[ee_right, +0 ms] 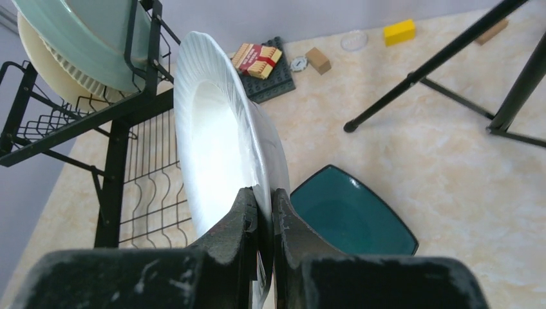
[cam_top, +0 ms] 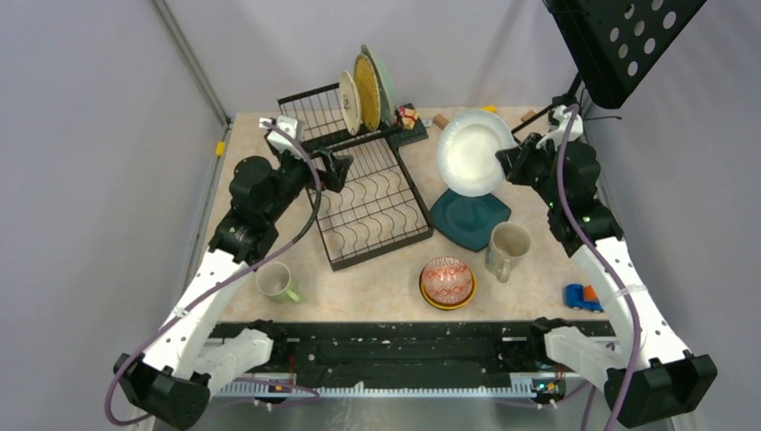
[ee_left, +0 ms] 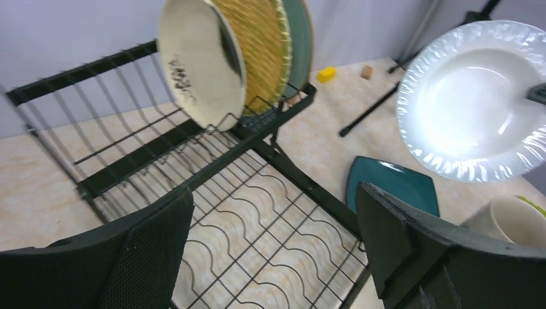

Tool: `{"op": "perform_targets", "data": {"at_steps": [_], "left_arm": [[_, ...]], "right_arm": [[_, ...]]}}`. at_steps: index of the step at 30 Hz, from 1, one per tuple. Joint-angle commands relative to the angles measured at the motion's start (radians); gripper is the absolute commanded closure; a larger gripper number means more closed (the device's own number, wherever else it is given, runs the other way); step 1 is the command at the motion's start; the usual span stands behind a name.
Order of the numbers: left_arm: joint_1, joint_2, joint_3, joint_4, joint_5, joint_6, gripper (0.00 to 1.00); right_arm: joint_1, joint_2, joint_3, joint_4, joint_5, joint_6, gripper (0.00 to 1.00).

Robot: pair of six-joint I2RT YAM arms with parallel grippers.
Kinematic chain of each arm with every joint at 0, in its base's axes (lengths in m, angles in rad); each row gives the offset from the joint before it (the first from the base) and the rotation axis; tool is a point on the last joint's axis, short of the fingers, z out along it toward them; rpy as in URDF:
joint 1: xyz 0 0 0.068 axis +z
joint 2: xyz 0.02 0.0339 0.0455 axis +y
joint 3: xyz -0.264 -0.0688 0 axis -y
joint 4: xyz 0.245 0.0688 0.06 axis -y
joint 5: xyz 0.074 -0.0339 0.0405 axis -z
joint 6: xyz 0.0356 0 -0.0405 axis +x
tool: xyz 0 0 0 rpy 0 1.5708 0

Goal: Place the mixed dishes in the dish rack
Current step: Pick up the plate at the center of the board, then insert the plate into the dish rack.

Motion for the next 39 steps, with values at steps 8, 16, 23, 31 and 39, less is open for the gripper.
{"op": "perform_targets", "data": {"at_steps": [8, 16, 23, 31, 39], "left_arm": [[0.005, -0.137, -0.072, 0.072, -0.626, -0.093, 0.01], [0.123, -0.073, -0.016, -0.079, -0.581, -0.153, 0.01], [0.317, -0.001, 0.008, -0.148, -0.387, -0.269, 0.01], [0.334, 0.016, -0.023, -0.084, -0.243, -0.297, 0.01], [0.335, 0.024, -0.038, -0.06, -0.207, -0.312, 0.01]], "right_arm": [[0.255, -0.08, 0.098, 0.187, 0.184, -0.217, 1.0], [0.415, -0.058, 0.175, 0.177, 0.225, -0.291, 1.0], [0.581, 0.1, 0.36, 0.19, 0.407, -0.379, 1.0], [0.733, 0.39, 0.657, 0.18, 0.568, -0.493, 1.0], [0.8, 0.686, 1.008, 0.127, 0.774, -0.542, 1.0]]}}
